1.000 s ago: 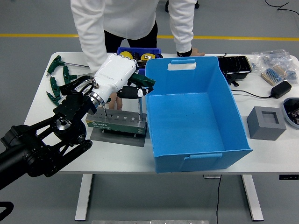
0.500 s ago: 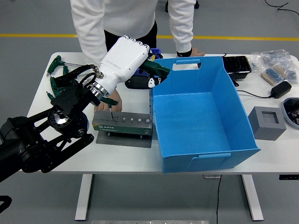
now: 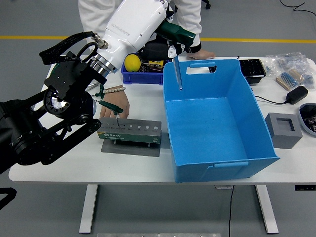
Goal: Lift tool from toolbox,place it in box,lift tool from toolbox,place it in box
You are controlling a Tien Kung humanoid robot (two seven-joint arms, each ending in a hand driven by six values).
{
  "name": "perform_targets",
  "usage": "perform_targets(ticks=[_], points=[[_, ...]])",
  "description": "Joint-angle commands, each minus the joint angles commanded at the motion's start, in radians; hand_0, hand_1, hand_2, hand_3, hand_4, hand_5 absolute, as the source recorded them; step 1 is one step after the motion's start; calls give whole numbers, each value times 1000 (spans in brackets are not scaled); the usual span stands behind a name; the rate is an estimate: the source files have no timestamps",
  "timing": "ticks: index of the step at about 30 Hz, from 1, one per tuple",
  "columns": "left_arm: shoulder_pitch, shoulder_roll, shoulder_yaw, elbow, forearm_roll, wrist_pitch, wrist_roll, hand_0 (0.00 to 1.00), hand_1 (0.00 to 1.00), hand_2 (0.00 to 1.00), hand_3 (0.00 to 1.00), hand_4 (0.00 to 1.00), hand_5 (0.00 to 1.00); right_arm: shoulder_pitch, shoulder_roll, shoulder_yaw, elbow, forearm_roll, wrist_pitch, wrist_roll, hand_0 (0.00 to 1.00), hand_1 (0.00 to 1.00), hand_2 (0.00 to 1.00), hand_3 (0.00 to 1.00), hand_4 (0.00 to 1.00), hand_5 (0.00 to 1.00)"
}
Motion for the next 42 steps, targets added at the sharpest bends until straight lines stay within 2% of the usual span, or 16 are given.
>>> perform_targets(ticks=[3,7,9,13,19,20,25,26,31,32,37,38,42], points=[[1,-34,12,3,-32,16,-4,243,2,2,7,749,447,1,-1,3,0,-7,1,-1,726,684,780,757,938,870],[25,-94,29,52,-116,16,-18,243,2,2,7,749,447,0,-1,15,0,-23,2,-4,726,684,780,757,938,870],[52,-140,42,113,-188,12,-29,241,2,2,8,750,450,-2,1,23,0,-27,1,-5,727,684,780,757,938,870],[68,-185,97,204,-228,15,-38,241,2,2,8,750,450,0,-1,32,0,-37,1,-6,727,684,780,757,938,870],[53,-206,190,261,-248,23,-54,241,2,3,10,749,447,2,-3,31,0,-35,1,-4,725,682,780,758,938,870],[47,-209,205,268,-250,16,-59,299,71,111,134,769,472,2,-4,30,0,-35,1,-4,725,682,780,757,938,869],[16,-222,266,299,-263,-40,-103,299,71,111,134,769,472,3,-5,27,0,-34,1,-4,725,682,780,757,938,869],[7,-227,279,309,-268,-50,-113,536,485,549,518,885,601,4,-5,27,0,-35,1,-4,724,682,779,757,937,869],[-23,-246,294,347,-272,-56,-147,536,485,549,518,885,601,6,-7,25,0,-35,2,-3,724,682,779,757,937,869],[-33,-248,289,354,-270,-56,-163,683,643,719,630,935,634,7,-7,25,0,-34,2,-2,724,682,779,756,937,868],[-68,-247,274,361,-248,-86,-218,683,643,719,630,935,634,6,-8,28,0,-36,1,-2,724,682,779,756,937,868],[-73,-247,272,365,-245,-89,-224,735,723,800,631,938,614,7,-8,30,0,-38,1,-3,724,682,778,756,937,868],[-83,-245,252,378,-230,-87,-240,735,723,800,631,938,614,7,-9,33,0,-44,2,-4,724,682,778,756,937,868]])
